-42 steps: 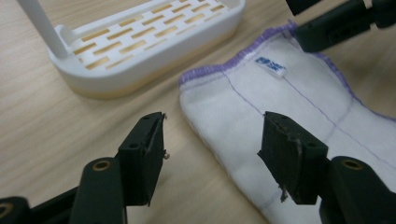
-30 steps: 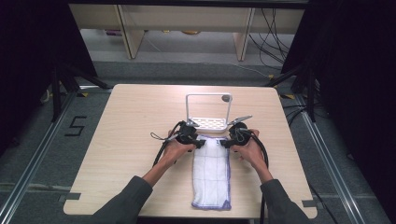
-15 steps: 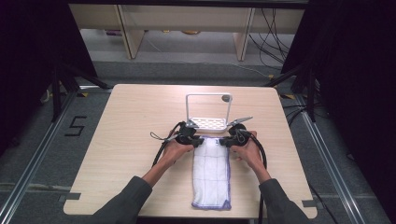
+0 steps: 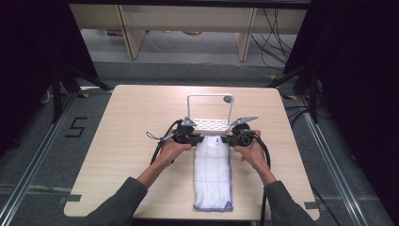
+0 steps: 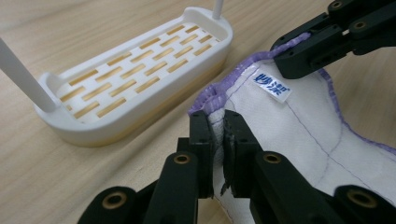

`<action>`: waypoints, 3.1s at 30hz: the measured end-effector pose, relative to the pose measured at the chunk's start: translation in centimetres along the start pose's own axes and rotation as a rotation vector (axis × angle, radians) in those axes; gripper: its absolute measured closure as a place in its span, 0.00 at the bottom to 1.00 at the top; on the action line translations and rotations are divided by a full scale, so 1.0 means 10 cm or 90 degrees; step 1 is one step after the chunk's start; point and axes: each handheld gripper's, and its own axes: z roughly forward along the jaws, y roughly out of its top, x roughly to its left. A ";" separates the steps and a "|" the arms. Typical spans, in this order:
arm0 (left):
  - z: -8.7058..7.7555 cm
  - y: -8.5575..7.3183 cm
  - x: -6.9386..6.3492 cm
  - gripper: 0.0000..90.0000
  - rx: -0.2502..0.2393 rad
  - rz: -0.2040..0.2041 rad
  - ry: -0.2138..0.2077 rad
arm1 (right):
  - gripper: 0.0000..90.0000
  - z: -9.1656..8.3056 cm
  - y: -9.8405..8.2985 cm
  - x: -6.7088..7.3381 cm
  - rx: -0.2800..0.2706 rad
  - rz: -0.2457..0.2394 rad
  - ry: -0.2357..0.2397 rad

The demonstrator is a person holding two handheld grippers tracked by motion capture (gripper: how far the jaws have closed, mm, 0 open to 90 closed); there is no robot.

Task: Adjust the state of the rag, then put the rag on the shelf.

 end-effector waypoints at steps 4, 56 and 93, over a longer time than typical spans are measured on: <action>-0.06 0.05 -0.05 0.93 -0.017 0.001 0.003 | 0.94 -0.04 0.02 0.03 0.011 0.003 0.006; -1.09 0.51 -0.42 0.93 -0.091 0.054 -0.039 | 0.94 -0.94 0.38 0.49 -0.082 -0.071 0.031; -1.66 1.83 -0.04 0.93 -0.194 0.043 0.046 | 0.94 -1.59 1.94 0.29 -0.173 -0.068 -0.043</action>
